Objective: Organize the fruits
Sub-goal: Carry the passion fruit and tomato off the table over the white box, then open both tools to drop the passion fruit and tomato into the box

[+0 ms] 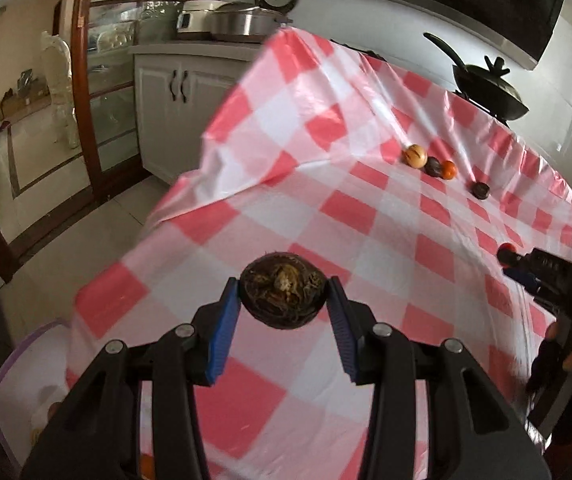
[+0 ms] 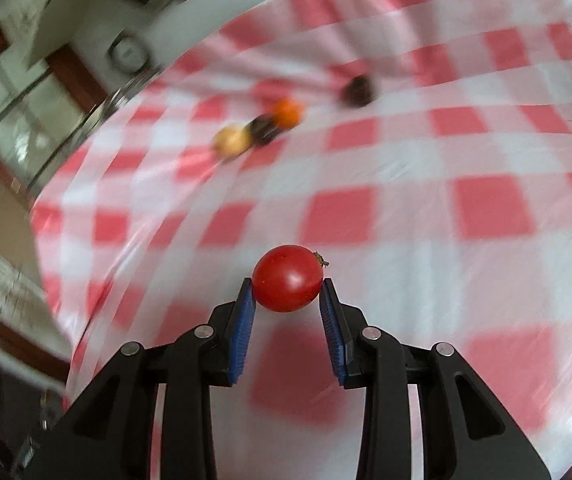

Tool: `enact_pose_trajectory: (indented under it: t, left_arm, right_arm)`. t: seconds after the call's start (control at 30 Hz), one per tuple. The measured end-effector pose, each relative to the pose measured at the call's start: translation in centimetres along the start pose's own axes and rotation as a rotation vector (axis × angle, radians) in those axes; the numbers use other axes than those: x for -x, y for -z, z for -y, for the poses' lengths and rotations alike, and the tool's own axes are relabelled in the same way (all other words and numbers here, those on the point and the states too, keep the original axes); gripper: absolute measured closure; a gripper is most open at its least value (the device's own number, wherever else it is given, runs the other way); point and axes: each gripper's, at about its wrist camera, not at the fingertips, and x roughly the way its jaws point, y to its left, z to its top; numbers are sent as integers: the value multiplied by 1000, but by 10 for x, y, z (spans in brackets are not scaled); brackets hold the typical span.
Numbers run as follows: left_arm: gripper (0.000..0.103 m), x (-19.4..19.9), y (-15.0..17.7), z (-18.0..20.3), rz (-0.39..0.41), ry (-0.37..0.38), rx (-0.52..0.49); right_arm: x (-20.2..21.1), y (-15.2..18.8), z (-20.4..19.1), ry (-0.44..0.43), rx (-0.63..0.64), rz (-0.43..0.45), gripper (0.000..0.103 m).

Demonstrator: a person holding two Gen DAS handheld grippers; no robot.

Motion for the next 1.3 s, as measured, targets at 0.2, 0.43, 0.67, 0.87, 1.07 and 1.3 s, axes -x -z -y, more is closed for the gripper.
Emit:
enact_pose_trajectory:
  t: [0.2,0.43,0.67,0.87,1.07,1.3]
  left_arm:
    - [59,11,10,-29,1,-24,15]
    - [59,25,31,-79,-15,-78,68]
    - [59,35,55,-128,-40,-138,128]
    - [59,39,89,-171,-83,-188,202]
    - [59,30,133,-206,-174,-228,263]
    - [59,14,165,-226,-253,-264,287]
  right_arm:
    - [7,45,-75,-72,167,-51,70]
    - [21,114,-163,-174,437,-111,70]
    - [30,189,-227,-267,682,-186,69]
    - [36,255,-266,-329,920,-245,69]
    - [22,305,-283,-331,1085,-321,69]
    - [-11,357,-288,-279,1225,-429,69]
